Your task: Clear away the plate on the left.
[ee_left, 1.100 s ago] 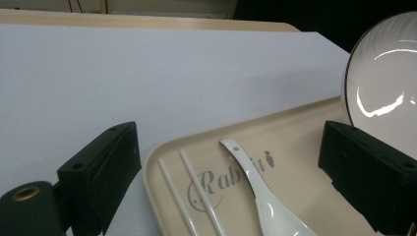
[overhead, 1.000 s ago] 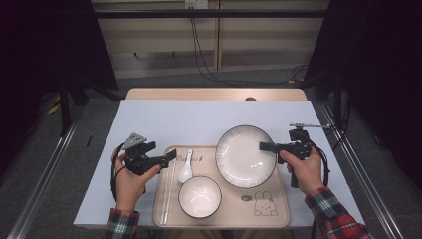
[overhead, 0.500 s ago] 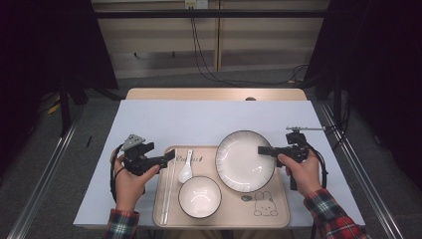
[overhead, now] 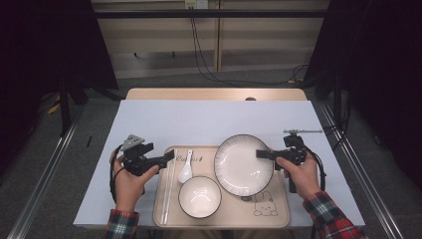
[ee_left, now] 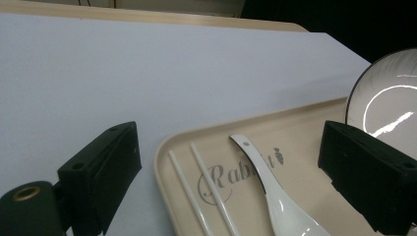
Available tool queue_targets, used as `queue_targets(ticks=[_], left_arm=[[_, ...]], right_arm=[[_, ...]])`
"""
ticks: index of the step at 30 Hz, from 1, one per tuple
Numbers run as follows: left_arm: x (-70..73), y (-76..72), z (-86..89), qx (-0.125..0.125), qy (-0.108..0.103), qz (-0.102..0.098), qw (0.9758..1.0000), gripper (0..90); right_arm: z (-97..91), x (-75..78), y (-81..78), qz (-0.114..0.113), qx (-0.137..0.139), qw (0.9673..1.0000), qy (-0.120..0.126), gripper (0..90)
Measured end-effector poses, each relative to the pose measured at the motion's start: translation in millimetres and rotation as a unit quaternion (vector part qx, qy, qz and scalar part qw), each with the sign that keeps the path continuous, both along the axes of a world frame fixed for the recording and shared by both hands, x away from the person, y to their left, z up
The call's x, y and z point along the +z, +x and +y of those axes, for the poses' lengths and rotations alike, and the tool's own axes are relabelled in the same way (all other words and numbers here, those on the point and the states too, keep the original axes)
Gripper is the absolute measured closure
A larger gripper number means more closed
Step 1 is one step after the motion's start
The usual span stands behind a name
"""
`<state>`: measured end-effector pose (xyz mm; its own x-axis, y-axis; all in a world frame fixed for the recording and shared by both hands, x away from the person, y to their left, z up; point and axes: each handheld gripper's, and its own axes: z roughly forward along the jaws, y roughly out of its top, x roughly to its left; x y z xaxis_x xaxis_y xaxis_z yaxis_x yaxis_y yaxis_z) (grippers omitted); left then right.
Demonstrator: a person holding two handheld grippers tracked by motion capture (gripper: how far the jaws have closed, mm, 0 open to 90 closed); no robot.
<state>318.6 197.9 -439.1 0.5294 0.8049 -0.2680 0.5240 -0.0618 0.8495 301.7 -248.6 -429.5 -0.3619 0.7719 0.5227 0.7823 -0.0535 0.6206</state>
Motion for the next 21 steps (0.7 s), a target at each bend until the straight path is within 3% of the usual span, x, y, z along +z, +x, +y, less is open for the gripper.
queue_targets(ticks=[6, 21], left_arm=[[-1.3, 0.0, -0.4, 0.0, 0.001, 0.003, 1.0, 8.8], [-2.2, 0.0, -0.9, -0.001, 0.0, 0.005, 1.0, 8.9]], right_arm=[[1.0, -2.6, -0.9, 0.001, 0.004, 1.0, 0.003, 80.6], [-2.5, -6.3, -2.3, -0.011, -0.003, 0.9989, -0.046, 82.1]])
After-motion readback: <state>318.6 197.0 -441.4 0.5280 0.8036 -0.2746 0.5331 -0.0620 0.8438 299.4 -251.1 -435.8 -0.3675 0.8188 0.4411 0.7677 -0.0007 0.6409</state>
